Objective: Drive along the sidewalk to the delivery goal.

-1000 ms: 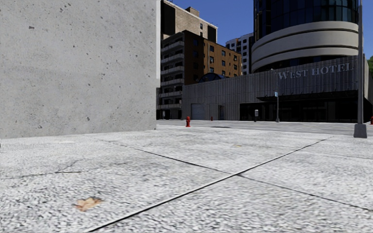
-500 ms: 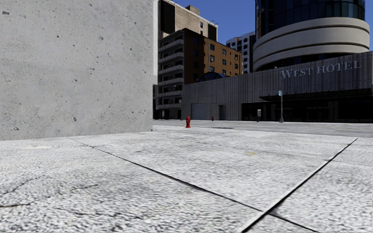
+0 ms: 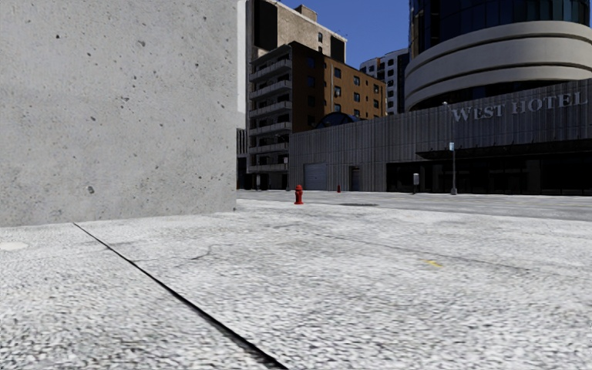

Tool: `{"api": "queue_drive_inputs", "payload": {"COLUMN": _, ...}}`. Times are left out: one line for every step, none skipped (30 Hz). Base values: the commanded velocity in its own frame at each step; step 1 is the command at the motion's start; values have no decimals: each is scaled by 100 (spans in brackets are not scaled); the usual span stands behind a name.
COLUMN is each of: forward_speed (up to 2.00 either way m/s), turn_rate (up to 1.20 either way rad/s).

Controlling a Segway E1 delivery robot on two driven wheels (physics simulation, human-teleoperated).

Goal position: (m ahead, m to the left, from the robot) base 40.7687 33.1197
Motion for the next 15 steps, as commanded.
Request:
{"api": "queue_drive_inputs", "payload": {"forward_speed": 200, "turn_rate": 0}}
{"api": "queue_drive_inputs", "payload": {"forward_speed": 200, "turn_rate": 0}}
{"api": "queue_drive_inputs", "payload": {"forward_speed": 200, "turn_rate": 0}}
{"api": "queue_drive_inputs", "payload": {"forward_speed": 200, "turn_rate": 0}}
{"api": "queue_drive_inputs", "payload": {"forward_speed": 200, "turn_rate": 0}}
{"api": "queue_drive_inputs", "payload": {"forward_speed": 200, "turn_rate": 0}}
{"api": "queue_drive_inputs", "payload": {"forward_speed": 200, "turn_rate": 0}}
{"api": "queue_drive_inputs", "payload": {"forward_speed": 200, "turn_rate": 0}}
{"api": "queue_drive_inputs", "payload": {"forward_speed": 200, "turn_rate": 0}}
{"api": "queue_drive_inputs", "payload": {"forward_speed": 200, "turn_rate": 0}}
{"api": "queue_drive_inputs", "payload": {"forward_speed": 200, "turn_rate": 0}}
{"api": "queue_drive_inputs", "payload": {"forward_speed": 200, "turn_rate": 0}}
{"api": "queue_drive_inputs", "payload": {"forward_speed": 200, "turn_rate": 0}}
{"api": "queue_drive_inputs", "payload": {"forward_speed": 200, "turn_rate": 0}}
{"api": "queue_drive_inputs", "payload": {"forward_speed": 200, "turn_rate": 0}}
